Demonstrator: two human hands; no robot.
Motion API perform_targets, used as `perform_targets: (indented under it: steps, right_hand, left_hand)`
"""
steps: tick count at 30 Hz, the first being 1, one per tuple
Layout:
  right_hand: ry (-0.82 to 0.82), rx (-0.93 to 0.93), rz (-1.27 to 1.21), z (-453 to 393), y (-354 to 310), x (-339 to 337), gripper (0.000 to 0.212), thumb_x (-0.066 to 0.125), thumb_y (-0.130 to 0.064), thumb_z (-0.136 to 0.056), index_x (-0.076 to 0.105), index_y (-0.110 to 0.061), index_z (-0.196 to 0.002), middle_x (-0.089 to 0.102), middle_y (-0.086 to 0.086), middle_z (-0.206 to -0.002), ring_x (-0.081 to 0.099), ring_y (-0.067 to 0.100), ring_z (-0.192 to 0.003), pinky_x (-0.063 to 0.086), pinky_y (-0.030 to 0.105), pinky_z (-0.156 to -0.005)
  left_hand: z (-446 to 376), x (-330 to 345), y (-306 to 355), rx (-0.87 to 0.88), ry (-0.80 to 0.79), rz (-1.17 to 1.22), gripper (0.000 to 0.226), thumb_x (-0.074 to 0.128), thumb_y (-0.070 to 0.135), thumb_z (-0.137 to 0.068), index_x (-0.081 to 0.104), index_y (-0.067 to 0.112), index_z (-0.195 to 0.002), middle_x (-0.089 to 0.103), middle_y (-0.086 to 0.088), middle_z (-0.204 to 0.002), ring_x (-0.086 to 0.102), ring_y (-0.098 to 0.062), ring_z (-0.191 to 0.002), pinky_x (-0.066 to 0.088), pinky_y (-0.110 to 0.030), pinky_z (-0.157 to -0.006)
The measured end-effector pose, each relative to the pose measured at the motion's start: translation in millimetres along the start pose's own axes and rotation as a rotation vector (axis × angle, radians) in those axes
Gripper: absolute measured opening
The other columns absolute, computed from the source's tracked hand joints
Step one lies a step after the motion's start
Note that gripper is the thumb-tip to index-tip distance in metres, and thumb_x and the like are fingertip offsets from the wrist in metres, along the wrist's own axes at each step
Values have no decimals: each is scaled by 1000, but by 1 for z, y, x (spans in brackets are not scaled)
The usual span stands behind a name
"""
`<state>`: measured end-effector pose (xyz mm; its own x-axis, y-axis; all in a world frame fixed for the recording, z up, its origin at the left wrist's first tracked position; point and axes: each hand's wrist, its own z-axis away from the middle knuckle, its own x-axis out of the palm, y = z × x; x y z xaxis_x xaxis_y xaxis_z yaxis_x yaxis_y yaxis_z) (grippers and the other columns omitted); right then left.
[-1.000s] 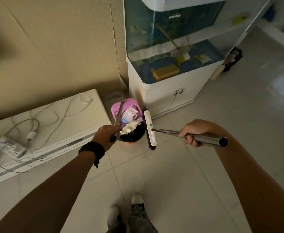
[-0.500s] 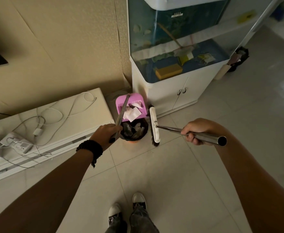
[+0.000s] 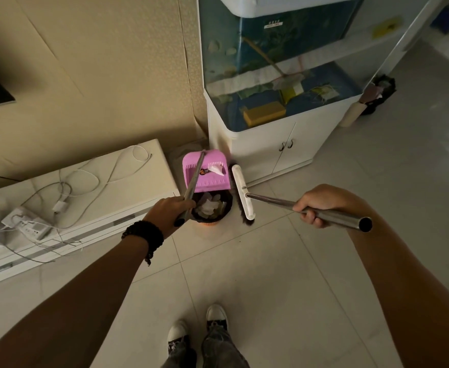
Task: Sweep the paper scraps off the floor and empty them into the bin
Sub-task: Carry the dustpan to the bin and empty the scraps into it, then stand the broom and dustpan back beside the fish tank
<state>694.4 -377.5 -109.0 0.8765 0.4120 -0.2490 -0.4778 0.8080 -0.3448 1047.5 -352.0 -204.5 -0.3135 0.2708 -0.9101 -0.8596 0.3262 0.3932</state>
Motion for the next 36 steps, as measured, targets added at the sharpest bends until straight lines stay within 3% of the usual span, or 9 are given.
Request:
perform_targets:
  steps: [3,6,11,15,20,26,31,36]
  right_hand:
    - [90,-73,10,3,0,9,7,54,-2,-91,56,2,-85,52,4,-39,47,10,-28,41,16,-31]
    - [195,-142,177,3,-1,6,6,62,0,-83,63,6,-81,58,8,-41,52,15,-32,44,19,-35]
    - [129,-14,188,4,-1,-23,7,58,-4,-91,57,0,-86,51,2,-35,45,10,-25,40,16,-29]
    - [191,-88,103,-5,3,-15,6,63,-1,-84,61,4,-82,56,4,-37,50,11,-27,42,17,-31]
    - [246,-130,230,-9,-2,-18,9,67,-4,-76,69,5,-80,64,10,-47,57,16,-37,48,22,-39]
    - [38,39,152,-14,-3,-33,11,57,-9,-93,56,-1,-86,52,2,-39,45,8,-27,40,15,-29]
    - [-8,26,27,-8,-3,-24,12,52,-9,-96,53,-3,-86,50,1,-40,43,6,-28,39,14,-28]
    - [-184,-109,-470,21,-3,-23,10,46,1,-96,53,-4,-93,48,2,-50,47,6,-31,44,16,-29]
  left_hand:
    - [-1,1,2,-17,-20,-17,25,58,6,-98,67,2,-121,73,-23,-106,70,-41,-93,56,-49,-85]
    - [-3,1,4,10,-20,-24,25,59,5,-97,68,2,-121,74,-22,-104,70,-40,-92,57,-47,-83]
    - [-7,3,13,46,-23,-2,25,62,3,-96,69,2,-120,74,-22,-106,71,-39,-92,57,-42,-83]
    - [-10,4,18,27,13,13,24,61,4,-96,69,1,-118,74,-23,-105,71,-40,-91,58,-46,-83]
    - [-13,6,19,48,-20,-19,24,61,5,-97,68,2,-120,73,-22,-105,70,-40,-90,57,-43,-82]
    - [-11,4,18,30,-9,-15,25,60,4,-97,70,3,-120,74,-22,-107,71,-40,-93,53,-39,-82]
    - [-6,-3,17,45,22,-1,22,62,4,-97,70,1,-117,75,-23,-104,72,-41,-91,57,-42,-83]
    - [-15,-24,30,96,201,114,12,66,2,-94,74,-2,-102,77,-22,-85,72,-37,-73,58,-40,-70]
